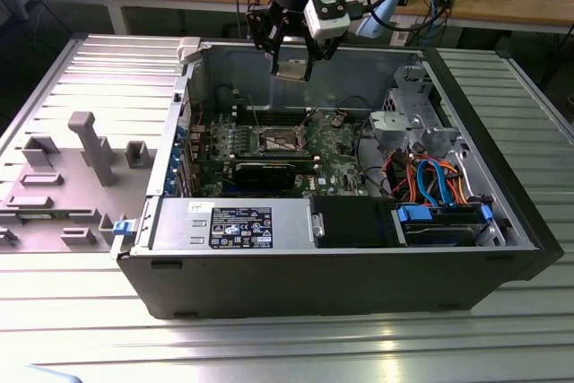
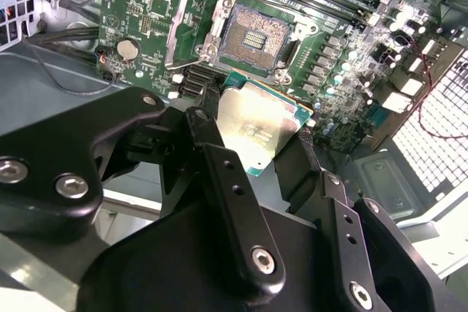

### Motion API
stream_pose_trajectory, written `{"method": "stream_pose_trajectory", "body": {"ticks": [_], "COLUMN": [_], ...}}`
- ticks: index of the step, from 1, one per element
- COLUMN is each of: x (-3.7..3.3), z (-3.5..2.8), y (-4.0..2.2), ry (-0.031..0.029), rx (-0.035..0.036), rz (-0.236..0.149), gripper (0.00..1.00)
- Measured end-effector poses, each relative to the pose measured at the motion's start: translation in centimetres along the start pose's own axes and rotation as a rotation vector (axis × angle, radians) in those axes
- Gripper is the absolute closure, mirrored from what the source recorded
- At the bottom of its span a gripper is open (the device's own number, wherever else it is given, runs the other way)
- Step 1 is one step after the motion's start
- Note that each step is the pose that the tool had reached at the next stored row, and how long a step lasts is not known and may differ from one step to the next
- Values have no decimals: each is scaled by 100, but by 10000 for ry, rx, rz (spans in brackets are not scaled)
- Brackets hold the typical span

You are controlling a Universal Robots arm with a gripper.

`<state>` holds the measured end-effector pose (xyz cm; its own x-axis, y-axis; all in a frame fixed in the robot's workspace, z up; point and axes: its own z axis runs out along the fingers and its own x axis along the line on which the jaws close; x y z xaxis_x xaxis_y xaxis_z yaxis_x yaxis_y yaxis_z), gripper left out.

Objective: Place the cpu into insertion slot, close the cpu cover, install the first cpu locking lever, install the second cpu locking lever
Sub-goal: 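Place the cpu into insertion slot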

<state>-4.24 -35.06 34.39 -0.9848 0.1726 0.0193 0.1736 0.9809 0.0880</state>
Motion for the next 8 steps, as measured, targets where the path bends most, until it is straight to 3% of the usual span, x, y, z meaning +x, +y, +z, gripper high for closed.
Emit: {"method": "stream_pose_trajectory", "body": {"ticks": [8], "x": [0], "z": [0], "y": [0], "ry": [-6], "rx": [-2], "rz": [70], "gripper": [45]}}
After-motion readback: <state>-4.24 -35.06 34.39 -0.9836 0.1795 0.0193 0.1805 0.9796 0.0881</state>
